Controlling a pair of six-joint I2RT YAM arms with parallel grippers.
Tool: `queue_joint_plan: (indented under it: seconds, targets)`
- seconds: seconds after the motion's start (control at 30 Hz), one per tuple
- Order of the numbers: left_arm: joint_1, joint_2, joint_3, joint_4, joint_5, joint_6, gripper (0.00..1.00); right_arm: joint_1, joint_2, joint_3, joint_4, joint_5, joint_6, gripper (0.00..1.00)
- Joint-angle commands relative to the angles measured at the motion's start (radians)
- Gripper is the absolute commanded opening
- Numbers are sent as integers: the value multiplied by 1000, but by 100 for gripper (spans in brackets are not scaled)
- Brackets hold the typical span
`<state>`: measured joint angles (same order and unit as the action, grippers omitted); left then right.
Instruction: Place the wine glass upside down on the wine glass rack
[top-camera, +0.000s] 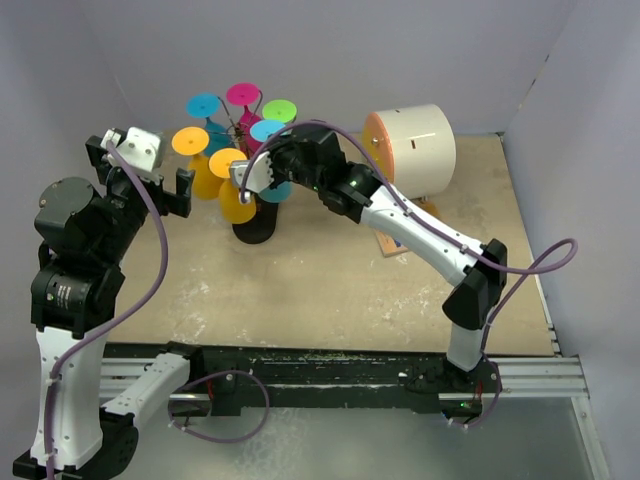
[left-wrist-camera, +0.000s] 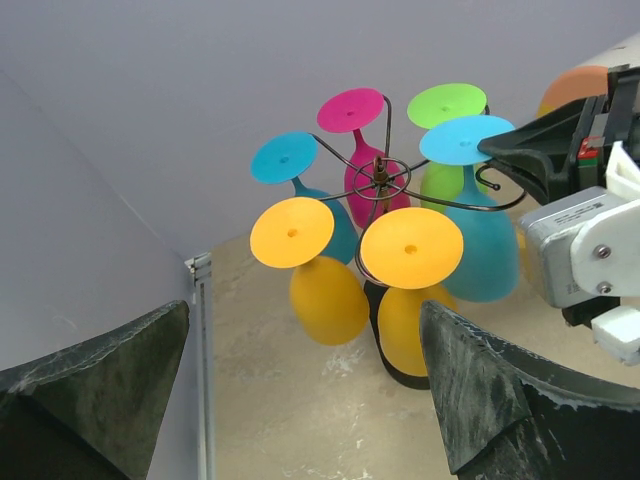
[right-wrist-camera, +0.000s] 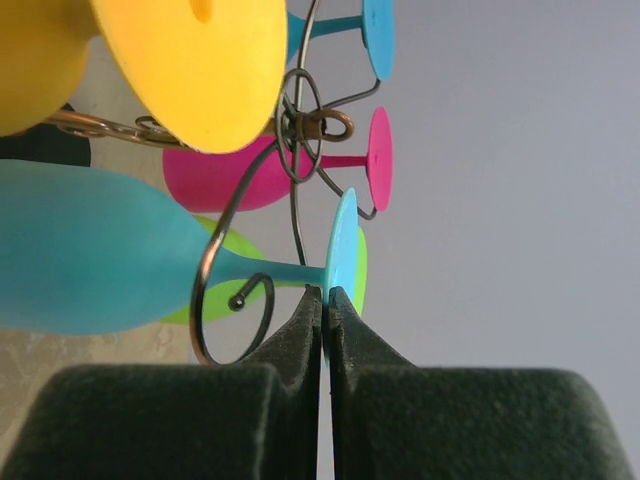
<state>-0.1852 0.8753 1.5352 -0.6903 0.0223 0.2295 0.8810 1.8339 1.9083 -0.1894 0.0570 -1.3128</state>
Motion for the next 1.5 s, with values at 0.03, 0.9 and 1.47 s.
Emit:
queue_joint_plan:
  seconds: [0.03, 0.9, 1.47]
  targets:
    - [6, -6, 3, 27, -10, 18, 99, 17, 2, 62, -1, -18, -42, 0]
    - [6, -10, -4, 31, -24, 22, 99, 47, -57, 47, -106, -20, -42, 0]
    - [6, -7, -1, 39, -44, 36, 99, 49, -107, -30, -96, 6, -39, 0]
